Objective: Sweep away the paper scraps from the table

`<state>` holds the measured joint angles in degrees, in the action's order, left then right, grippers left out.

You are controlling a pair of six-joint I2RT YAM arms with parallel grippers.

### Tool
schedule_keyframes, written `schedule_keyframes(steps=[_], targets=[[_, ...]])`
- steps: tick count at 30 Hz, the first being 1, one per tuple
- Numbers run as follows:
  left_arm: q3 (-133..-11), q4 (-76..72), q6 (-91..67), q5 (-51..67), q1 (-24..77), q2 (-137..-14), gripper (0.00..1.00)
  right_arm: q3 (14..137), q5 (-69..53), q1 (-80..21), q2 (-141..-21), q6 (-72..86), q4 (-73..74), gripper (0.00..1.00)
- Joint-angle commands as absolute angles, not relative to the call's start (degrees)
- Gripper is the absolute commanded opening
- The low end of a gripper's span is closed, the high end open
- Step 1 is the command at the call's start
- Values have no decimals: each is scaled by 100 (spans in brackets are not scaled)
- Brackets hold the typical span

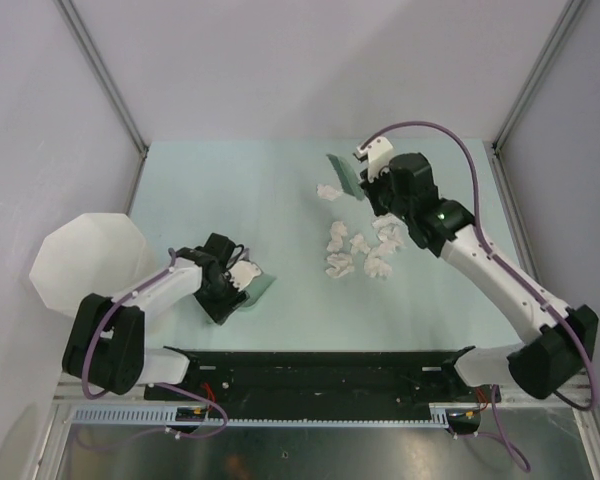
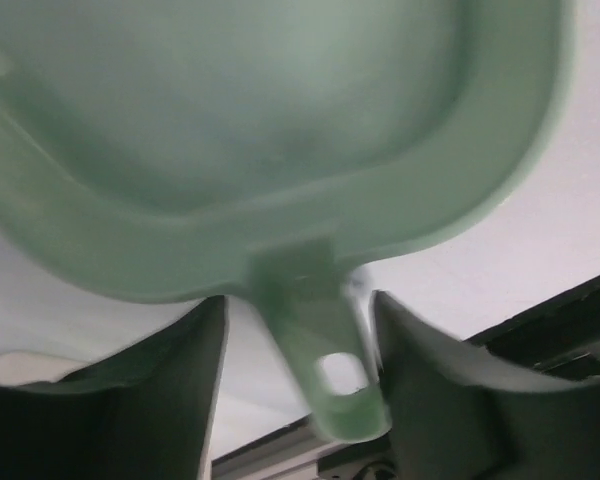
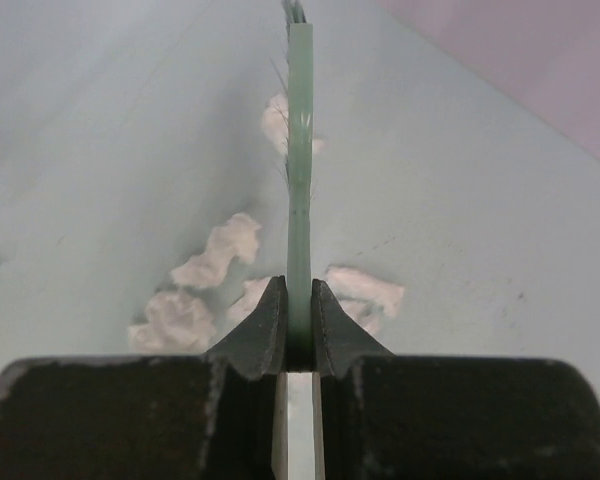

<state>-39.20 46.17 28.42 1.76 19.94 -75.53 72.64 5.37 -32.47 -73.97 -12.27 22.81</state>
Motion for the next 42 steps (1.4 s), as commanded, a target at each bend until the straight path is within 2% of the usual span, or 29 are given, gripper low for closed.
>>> schedule_keyframes(steps=[1,2,3,5,6,7,14,18,23,27,33,42], targets=[[-3929,4561,2979,387,1758,-7576,54,7848,1080,-3068,-8092,-1897,1575,0],[-3946,4562,2997,404,1758,-7576,47,7910,1185,-3067,-8269,-2064,1478,0],[-3990,4562,3023,448,1758,-7576,34,7945,1282,-3067,-8427,-2257,1363,0],[-4043,4562,3155,667,1758,-7594,21,7998,1529,-3085,-8883,-2934,968,0],[-4147,4562,3190,711,1758,-7620,4,8042,1573,-3050,-9042,-3136,723,0],[-4209,4562,3243,712,1758,-7698,0,8207,1678,-3041,-9227,-3442,660,0],[-5132,4579,3428,361,1767,-8445,0,9973,2170,-3199,-11204,-4234,1625,0],[-5764,4588,3428,150,1775,-8955,0,10187,2356,-3524,-11926,-4763,2064,0],[-6055,4588,3533,27,1775,-9334,0,9853,1513,-3989,-11708,-5001,2583,0],[-5977,4588,3796,-219,1775,-9273,0,9291,855,-4454,-11058,-5081,2883,0],[-5801,4640,4324,-527,1775,-8983,0,9096,158,-4711,-10064,-4027,3067,0],[-5818,5000,4869,-852,1784,-8965,0,10274,1940,-4509,-10150,-1355,3699,0]])
